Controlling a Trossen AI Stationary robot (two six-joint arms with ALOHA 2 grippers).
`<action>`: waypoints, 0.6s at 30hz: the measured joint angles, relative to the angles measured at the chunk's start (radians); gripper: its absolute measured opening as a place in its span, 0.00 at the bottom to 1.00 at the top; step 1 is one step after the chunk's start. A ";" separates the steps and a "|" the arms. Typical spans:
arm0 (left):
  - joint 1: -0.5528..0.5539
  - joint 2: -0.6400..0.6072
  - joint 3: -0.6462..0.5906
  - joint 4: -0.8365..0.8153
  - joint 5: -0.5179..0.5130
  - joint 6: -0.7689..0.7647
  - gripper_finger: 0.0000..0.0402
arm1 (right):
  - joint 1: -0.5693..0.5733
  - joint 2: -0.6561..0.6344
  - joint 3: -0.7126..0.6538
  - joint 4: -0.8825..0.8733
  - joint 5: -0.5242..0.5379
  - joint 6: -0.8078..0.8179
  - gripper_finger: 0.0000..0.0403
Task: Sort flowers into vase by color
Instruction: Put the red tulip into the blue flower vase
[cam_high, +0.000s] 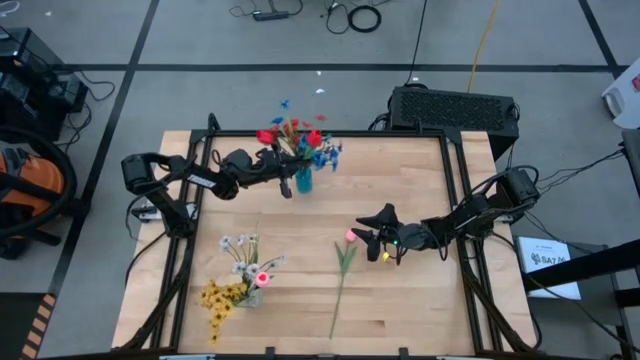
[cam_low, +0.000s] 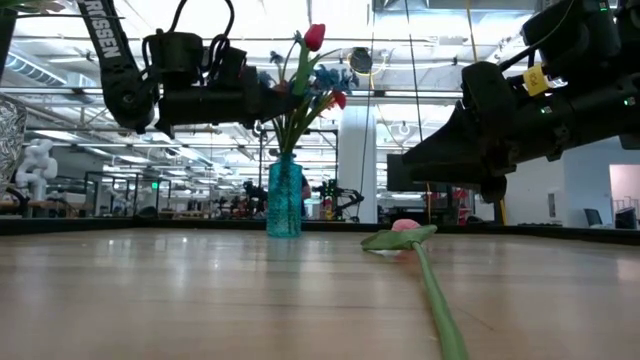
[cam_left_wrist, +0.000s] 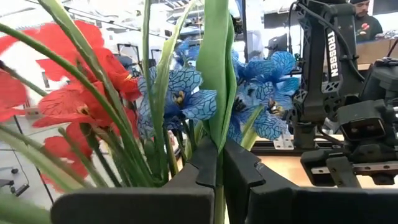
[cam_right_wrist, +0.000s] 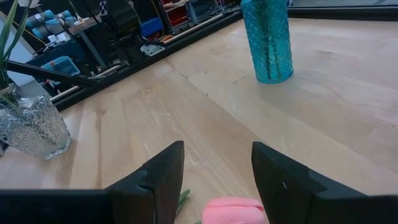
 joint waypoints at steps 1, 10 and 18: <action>0.000 0.000 0.000 0.000 0.000 0.000 0.02 | 0.000 0.000 0.000 0.000 0.000 0.003 0.45; 0.000 0.000 0.000 -0.040 0.002 0.000 0.09 | 0.000 0.000 0.000 0.000 0.000 0.006 0.45; 0.001 0.000 0.000 -0.056 0.002 0.000 0.20 | 0.000 0.000 0.000 0.005 0.005 0.014 0.45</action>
